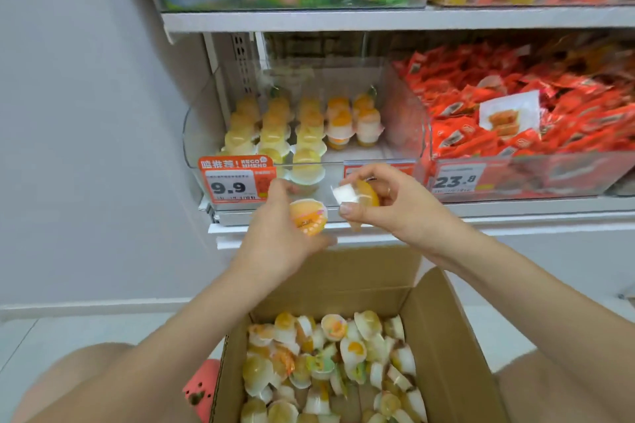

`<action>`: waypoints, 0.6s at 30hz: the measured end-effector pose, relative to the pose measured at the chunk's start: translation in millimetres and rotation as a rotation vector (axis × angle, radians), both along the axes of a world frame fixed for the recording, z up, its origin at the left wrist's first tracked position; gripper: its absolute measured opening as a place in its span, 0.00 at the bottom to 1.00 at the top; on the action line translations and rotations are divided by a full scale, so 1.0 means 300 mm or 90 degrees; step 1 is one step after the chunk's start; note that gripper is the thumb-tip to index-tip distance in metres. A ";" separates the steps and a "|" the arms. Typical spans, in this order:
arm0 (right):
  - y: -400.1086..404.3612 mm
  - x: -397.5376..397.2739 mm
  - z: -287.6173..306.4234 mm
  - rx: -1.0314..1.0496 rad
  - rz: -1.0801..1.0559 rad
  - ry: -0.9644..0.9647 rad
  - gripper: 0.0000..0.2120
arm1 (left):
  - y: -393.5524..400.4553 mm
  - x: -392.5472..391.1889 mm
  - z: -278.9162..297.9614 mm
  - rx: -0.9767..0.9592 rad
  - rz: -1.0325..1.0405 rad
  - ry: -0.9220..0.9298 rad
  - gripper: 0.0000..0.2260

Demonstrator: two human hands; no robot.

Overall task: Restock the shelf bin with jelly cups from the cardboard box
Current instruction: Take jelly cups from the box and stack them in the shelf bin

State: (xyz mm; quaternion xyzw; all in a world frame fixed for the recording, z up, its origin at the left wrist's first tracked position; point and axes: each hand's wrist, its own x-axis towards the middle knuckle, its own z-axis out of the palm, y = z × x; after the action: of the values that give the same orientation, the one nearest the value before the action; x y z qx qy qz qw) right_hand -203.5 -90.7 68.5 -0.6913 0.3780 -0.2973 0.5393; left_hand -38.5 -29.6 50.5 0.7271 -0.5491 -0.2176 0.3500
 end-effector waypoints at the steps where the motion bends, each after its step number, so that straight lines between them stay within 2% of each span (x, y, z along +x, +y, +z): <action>1: 0.000 0.006 0.001 -0.028 -0.005 -0.013 0.22 | -0.003 -0.014 0.008 -0.048 0.025 -0.020 0.31; 3: -0.001 0.016 0.007 -0.058 -0.022 -0.029 0.26 | -0.011 -0.028 0.021 -0.111 0.030 -0.032 0.31; 6: -0.017 0.024 0.010 -0.063 -0.045 -0.056 0.30 | -0.020 -0.027 0.032 -0.125 -0.026 0.022 0.30; 10: -0.022 0.032 0.007 -0.116 -0.018 -0.069 0.27 | -0.006 -0.028 0.041 -0.151 -0.051 0.065 0.31; 13: -0.014 0.031 0.007 -0.096 0.004 -0.086 0.28 | 0.006 -0.025 0.038 -0.164 -0.050 0.080 0.27; 16: -0.005 0.026 0.009 -0.104 0.014 -0.034 0.28 | 0.022 -0.029 0.037 -0.184 -0.046 0.067 0.24; 18: -0.001 0.023 0.011 -0.063 0.040 -0.044 0.29 | 0.027 -0.028 0.036 -0.193 -0.041 0.058 0.23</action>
State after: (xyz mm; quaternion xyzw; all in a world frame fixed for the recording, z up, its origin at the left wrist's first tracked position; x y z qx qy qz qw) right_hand -196.6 -91.0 71.9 -0.7179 0.3224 -0.3220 0.5263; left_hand -47.0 -21.5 61.3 0.6374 -0.5823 -0.1764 0.4729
